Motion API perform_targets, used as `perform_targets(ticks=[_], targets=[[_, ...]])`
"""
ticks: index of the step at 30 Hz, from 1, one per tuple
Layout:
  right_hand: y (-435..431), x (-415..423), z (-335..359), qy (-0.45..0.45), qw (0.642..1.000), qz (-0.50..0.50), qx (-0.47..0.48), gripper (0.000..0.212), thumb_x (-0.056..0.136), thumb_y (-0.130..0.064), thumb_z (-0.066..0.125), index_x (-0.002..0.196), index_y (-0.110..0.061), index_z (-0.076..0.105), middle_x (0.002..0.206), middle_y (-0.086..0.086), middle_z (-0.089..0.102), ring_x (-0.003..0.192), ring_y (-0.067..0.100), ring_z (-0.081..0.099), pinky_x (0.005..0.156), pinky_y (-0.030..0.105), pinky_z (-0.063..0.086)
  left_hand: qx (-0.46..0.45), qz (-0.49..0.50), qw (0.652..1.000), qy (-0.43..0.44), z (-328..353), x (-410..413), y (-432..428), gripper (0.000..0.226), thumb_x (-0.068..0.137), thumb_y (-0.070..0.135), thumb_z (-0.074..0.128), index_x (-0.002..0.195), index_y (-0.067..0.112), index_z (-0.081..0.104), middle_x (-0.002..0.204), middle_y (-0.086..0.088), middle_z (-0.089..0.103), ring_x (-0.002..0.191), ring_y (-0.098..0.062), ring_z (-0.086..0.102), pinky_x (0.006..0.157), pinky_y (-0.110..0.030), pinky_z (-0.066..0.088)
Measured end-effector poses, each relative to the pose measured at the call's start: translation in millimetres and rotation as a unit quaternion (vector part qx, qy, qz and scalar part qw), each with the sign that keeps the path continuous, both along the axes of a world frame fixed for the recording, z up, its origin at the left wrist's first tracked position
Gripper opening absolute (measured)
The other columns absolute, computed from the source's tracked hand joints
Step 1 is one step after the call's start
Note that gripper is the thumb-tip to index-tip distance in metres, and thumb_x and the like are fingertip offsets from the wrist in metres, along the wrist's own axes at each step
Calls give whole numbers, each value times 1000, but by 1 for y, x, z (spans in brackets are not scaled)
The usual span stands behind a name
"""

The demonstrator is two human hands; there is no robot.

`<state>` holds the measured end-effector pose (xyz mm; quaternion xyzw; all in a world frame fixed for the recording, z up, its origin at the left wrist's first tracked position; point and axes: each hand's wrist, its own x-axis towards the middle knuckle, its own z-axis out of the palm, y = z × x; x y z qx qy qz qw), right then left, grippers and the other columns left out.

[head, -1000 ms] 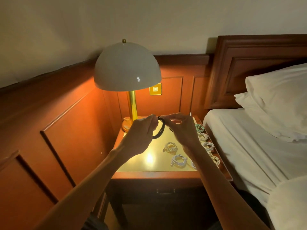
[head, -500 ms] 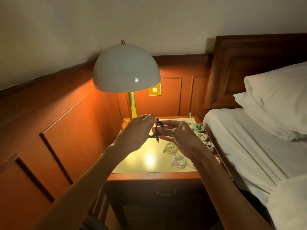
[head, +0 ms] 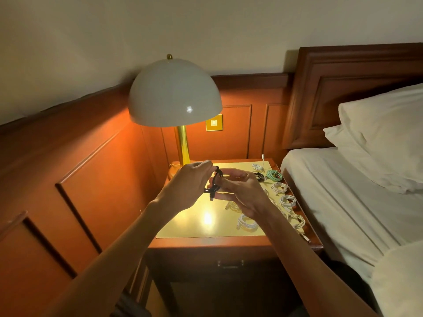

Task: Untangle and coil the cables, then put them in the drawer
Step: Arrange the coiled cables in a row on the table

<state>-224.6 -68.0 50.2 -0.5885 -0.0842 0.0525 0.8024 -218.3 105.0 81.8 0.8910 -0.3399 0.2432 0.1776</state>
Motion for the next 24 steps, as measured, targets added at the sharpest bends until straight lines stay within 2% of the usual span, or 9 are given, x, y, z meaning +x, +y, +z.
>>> perform_targets(ticks=[3, 8, 10, 13, 16, 18, 22, 23, 24], targets=[[2, 0, -4, -17, 1000, -17, -13, 31, 85, -2, 74, 115, 2, 68, 101, 22, 75, 91, 38, 74, 75, 46, 62, 5, -14, 1000, 4, -4, 3, 1, 4, 89, 9, 66, 88, 7, 64, 65, 28, 30, 47, 1, 40, 58, 1, 35], [3, 0, -8, -37, 997, -48, -42, 27, 83, -2, 76, 109, 0, 70, 94, 18, 76, 85, 34, 75, 67, 41, 63, 22, -7, 1000, -9, -12, 7, 2, 2, 91, 9, 65, 89, 9, 63, 71, 15, 46, 54, 2, 44, 51, -6, 31], [3, 0, -7, -51, 995, -58, -67, 23, 83, -3, 77, 104, -3, 71, 90, 15, 77, 81, 32, 76, 63, 37, 62, 0, -11, 1000, 2, -13, 7, 3, 5, 93, 11, 61, 89, 9, 62, 72, 13, 50, 56, 0, 48, 52, -10, 38], [-1, 0, -4, -94, 987, -65, -114, 31, 80, -5, 80, 108, -9, 68, 88, 14, 77, 77, 31, 76, 64, 41, 62, -50, -48, 996, 51, -12, 4, 5, 15, 98, 15, 50, 86, 12, 58, 70, 15, 51, 59, -2, 55, 53, -9, 41], [-6, -1, -2, -171, 966, -79, -178, 46, 77, -8, 83, 118, -23, 68, 91, 6, 77, 65, 26, 75, 54, 37, 61, -114, -78, 976, 170, -11, 2, 7, 24, 104, 15, 40, 82, 16, 52, 68, 13, 49, 58, -1, 55, 50, -13, 42], [-7, 0, -4, -268, 930, -113, -225, 49, 77, -11, 84, 120, -27, 69, 98, 1, 74, 56, 19, 71, 51, 30, 59, -166, -96, 944, 268, -11, 2, 8, 30, 106, 14, 34, 80, 13, 50, 67, 5, 48, 54, -3, 51, 48, -15, 42], [-7, 7, -15, -494, 773, -216, -333, 31, 82, -16, 80, 113, -21, 75, 104, 6, 66, 69, 13, 65, 58, 18, 53, -277, -118, 870, 391, -11, 5, 6, 34, 108, 9, 23, 86, 8, 48, 64, 2, 47, 50, -4, 47, 45, -13, 43], [-5, 7, -18, -516, 751, -241, -334, 24, 84, -14, 79, 108, -18, 77, 102, 8, 66, 72, 13, 64, 59, 18, 52, -292, -120, 860, 402, -12, 6, 6, 34, 108, 8, 21, 87, 8, 48, 61, 6, 49, 49, -3, 48, 45, -12, 42], [-2, 6, -18, -520, 750, -259, -316, 19, 86, -11, 77, 104, -15, 78, 101, 9, 67, 73, 12, 64, 58, 17, 52, -296, -120, 859, 401, -12, 6, 6, 34, 107, 7, 21, 87, 9, 48, 59, 12, 50, 49, -3, 48, 46, -12, 42]])
